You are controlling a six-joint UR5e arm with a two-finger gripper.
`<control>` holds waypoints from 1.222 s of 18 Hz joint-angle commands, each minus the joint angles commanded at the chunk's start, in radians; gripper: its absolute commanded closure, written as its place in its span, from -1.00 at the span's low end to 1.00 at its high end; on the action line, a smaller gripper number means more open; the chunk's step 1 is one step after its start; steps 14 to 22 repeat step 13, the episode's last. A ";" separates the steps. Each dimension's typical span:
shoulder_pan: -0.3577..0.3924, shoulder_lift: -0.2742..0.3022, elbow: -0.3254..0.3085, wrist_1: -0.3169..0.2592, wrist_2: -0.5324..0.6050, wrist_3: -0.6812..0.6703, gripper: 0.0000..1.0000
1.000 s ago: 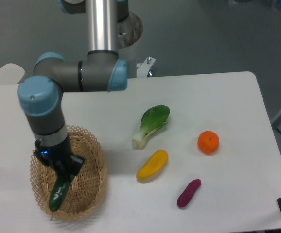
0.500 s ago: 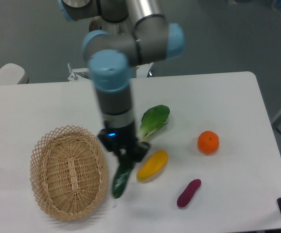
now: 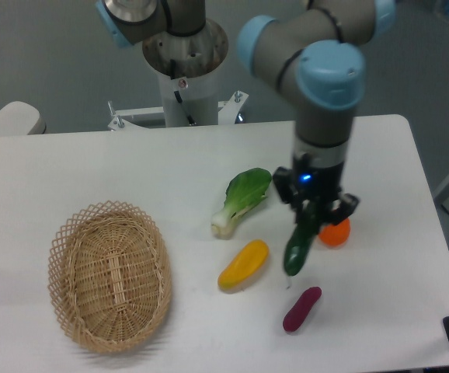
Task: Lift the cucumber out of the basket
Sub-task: 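Carry the held cucumber away from the basket toward the orange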
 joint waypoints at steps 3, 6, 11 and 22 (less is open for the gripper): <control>0.048 0.000 0.000 -0.023 0.000 0.132 0.58; 0.066 -0.003 -0.002 -0.028 0.005 0.171 0.58; 0.080 -0.003 -0.005 -0.035 0.008 0.209 0.59; 0.081 -0.003 0.000 -0.043 0.009 0.209 0.61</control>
